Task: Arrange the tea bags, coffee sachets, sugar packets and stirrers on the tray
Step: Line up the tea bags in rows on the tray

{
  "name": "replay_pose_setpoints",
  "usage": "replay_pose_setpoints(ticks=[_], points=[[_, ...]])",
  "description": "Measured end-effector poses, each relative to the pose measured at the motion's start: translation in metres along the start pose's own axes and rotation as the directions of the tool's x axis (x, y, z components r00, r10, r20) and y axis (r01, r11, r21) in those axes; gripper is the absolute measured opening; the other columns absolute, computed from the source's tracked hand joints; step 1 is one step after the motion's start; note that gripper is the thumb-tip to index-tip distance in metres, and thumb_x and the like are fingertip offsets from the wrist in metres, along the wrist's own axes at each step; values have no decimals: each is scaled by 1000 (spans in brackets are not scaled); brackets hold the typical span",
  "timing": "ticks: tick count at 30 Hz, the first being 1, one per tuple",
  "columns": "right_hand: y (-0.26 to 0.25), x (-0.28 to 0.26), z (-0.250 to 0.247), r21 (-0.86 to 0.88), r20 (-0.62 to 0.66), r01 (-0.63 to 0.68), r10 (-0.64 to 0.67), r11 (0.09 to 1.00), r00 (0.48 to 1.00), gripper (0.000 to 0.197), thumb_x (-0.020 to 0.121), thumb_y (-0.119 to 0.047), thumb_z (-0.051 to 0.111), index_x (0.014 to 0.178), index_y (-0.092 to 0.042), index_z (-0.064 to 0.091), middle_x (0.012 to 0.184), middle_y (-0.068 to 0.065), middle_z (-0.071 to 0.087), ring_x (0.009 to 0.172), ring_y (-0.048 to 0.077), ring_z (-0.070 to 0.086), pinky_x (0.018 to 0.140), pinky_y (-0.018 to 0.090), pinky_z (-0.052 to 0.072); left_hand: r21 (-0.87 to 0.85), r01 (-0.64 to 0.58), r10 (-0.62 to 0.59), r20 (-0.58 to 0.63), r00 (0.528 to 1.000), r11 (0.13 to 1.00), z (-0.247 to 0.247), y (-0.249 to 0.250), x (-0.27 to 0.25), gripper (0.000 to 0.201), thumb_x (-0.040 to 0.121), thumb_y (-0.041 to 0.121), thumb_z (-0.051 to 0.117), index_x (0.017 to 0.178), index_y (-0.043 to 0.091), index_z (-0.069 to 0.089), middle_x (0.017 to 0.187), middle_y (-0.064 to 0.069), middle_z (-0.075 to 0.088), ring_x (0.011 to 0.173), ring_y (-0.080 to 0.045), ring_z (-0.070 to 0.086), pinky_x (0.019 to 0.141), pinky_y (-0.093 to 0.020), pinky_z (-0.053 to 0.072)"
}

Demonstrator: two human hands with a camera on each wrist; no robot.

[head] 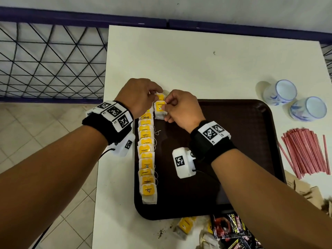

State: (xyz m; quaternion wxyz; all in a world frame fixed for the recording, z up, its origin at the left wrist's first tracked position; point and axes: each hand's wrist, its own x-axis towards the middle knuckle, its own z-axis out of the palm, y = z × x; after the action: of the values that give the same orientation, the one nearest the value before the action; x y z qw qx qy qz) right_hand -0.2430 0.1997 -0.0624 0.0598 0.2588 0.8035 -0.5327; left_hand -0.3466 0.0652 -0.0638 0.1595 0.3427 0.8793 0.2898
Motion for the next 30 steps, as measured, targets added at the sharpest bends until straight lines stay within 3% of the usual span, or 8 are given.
replay_pose_setpoints(ticks=[3, 7, 13, 16, 20, 23, 25, 30], points=[[-2, 0, 1, -21, -36, -9, 9, 1000, 999, 11, 88, -1, 68, 88, -6, 58, 65, 9, 65, 54, 27, 71, 55, 43, 61, -35, 7, -8, -6, 1000, 999, -2, 3, -2, 23, 91, 19, 62, 112, 21, 72, 111, -1, 70, 95, -15, 61, 84, -22, 41], [-13, -3, -1, -13, -67, -21, 20, 1000, 998, 17, 86, -4, 70, 93, -2, 55, 68, 17, 67, 56, 29, 71, 59, 48, 61, -37, 8, -11, -94, 996, 999, -14, 8, -12, 28, 92, 24, 62, 119, 20, 67, 114, 0, 67, 88, -15, 61, 85, -21, 40], [1, -63, -33, -42, -57, -26, 24, 999, 998, 10, 89, -10, 71, 92, -14, 62, 74, 1, 63, 58, 18, 70, 48, 28, 55, -174, 8, -49, -233, 971, 985, -33, 16, -75, 17, 90, 26, 66, 106, 24, 71, 96, 8, 69, 75, -6, 59, 74, -8, 40], [30, -126, -45, -81, 26, -85, 88, 993, 996, 12, 88, -12, 73, 85, -21, 66, 75, -1, 66, 59, 12, 69, 48, 17, 48, -195, 28, -61, -165, 984, 980, -22, 24, -131, 15, 89, 22, 68, 103, 23, 73, 92, 9, 69, 75, -6, 60, 67, -2, 35], [72, -204, -51, -226, 132, -123, 156, 966, 979, 12, 85, -18, 76, 85, -29, 70, 78, -10, 71, 70, 3, 68, 70, 24, 54, -189, 52, -49, 19, 999, 981, 12, 39, -204, 14, 87, 21, 71, 100, 23, 73, 88, 10, 68, 74, -3, 59, 69, -1, 37], [86, -237, -47, -294, 175, -109, 166, 950, 970, 12, 85, -16, 75, 89, -28, 74, 81, -15, 72, 79, -1, 67, 75, 18, 50, -175, 47, -25, 128, 992, 983, 36, 50, -240, 16, 85, 28, 69, 101, 25, 73, 92, 10, 70, 72, -2, 61, 70, -11, 47], [89, -250, -43, -335, 185, -88, 157, 938, 970, 10, 86, -19, 74, 91, -28, 74, 83, -17, 71, 80, 0, 66, 76, 22, 52, -191, 21, 10, 158, 987, 981, 50, 61, -256, 22, 85, 34, 62, 100, 24, 73, 92, 9, 70, 73, -5, 64, 69, -25, 55], [97, -273, -44, -423, 192, -80, 175, 903, 966, 8, 85, -31, 74, 93, -28, 72, 78, -12, 70, 74, 3, 65, 75, 33, 56, -71, -2, 16, 200, 980, 997, 79, 88, -280, 19, 84, 38, 60, 93, 27, 72, 84, 3, 71, 74, -23, 68, 61, -37, 55]])
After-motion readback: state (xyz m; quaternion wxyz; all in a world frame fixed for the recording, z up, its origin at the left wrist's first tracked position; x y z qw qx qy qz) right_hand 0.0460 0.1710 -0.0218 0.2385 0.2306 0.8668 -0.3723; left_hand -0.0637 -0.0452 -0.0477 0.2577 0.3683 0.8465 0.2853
